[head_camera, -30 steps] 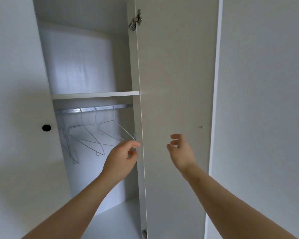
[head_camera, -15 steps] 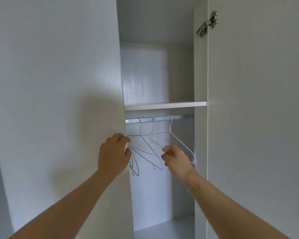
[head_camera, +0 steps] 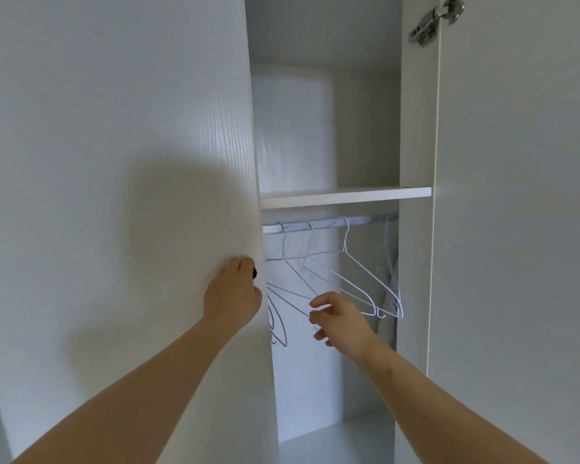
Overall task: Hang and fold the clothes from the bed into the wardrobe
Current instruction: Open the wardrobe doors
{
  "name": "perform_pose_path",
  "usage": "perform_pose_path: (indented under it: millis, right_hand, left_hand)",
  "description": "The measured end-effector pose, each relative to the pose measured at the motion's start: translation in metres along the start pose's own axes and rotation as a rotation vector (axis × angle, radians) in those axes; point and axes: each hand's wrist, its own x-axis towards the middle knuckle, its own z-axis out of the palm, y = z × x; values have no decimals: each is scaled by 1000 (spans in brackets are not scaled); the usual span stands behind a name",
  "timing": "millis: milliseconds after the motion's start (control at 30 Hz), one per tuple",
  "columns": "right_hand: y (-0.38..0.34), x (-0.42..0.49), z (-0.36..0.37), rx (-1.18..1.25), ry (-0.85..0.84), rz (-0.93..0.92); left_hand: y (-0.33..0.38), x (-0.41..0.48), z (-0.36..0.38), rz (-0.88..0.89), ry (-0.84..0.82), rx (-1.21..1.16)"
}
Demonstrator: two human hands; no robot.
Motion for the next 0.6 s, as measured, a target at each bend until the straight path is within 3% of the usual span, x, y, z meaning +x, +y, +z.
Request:
perform_pose_path:
  millis: [333, 600]
  right_hand:
    - [1, -47, 10, 17, -62, -23]
    - [0, -125, 32, 8, -269, -60]
  left_hand:
    - [32, -93, -37, -48, 315, -202]
    - [35, -193, -103, -240, 478, -223]
